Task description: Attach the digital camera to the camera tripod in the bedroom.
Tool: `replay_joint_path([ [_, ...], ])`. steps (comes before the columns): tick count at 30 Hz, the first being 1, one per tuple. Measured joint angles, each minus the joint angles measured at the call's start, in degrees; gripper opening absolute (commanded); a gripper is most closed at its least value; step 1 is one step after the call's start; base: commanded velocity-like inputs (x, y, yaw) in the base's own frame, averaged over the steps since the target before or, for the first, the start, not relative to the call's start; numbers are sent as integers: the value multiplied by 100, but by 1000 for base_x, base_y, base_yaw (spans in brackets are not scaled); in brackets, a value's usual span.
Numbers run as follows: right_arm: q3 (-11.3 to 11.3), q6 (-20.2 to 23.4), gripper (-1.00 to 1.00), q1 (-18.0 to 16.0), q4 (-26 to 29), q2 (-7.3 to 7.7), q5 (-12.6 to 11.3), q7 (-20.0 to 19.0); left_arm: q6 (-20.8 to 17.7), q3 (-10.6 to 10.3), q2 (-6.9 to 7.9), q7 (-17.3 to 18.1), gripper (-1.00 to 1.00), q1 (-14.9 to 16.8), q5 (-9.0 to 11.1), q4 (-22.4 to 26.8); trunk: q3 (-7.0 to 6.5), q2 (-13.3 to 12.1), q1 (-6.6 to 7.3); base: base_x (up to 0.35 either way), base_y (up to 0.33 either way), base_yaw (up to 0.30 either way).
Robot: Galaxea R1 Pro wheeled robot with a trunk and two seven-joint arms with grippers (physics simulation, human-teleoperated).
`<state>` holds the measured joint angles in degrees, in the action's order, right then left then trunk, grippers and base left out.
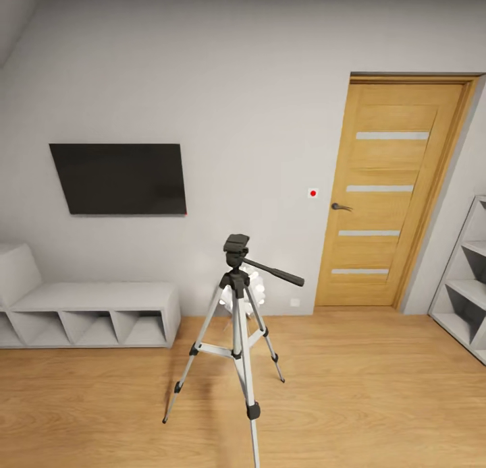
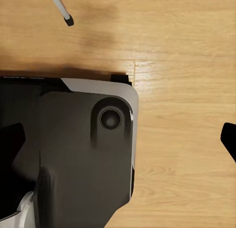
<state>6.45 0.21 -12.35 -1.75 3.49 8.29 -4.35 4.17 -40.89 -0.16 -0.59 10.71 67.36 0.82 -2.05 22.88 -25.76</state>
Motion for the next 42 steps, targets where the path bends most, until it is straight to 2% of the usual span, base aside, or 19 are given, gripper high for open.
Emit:
replay_joint_path([
  [8, 0, -3, 100, 0, 0, 0, 0, 1, 0, -5, 0, 13, -100, 0, -72, 0, 0, 0, 1, 62, 49, 0],
  [19, -2, -5, 100, 0, 0, 0, 0, 8, 0, -6, -1, 5, -100, 0, -15, 0, 0, 0, 0, 158, 134, 0],
  [29, -1, -13, 100, 0, 1, -6, 0, 7, 1, -18, -9, 9, -100, 0, -81, 4, 0, 0, 1, 67, 179, 0],
  [42, 6, -20, 100, 1, -3, -8, -6, -47, -1, -8, -9, 7, -100, 0, -73, 0, 31, -1, 0, 4, 12, -30],
])
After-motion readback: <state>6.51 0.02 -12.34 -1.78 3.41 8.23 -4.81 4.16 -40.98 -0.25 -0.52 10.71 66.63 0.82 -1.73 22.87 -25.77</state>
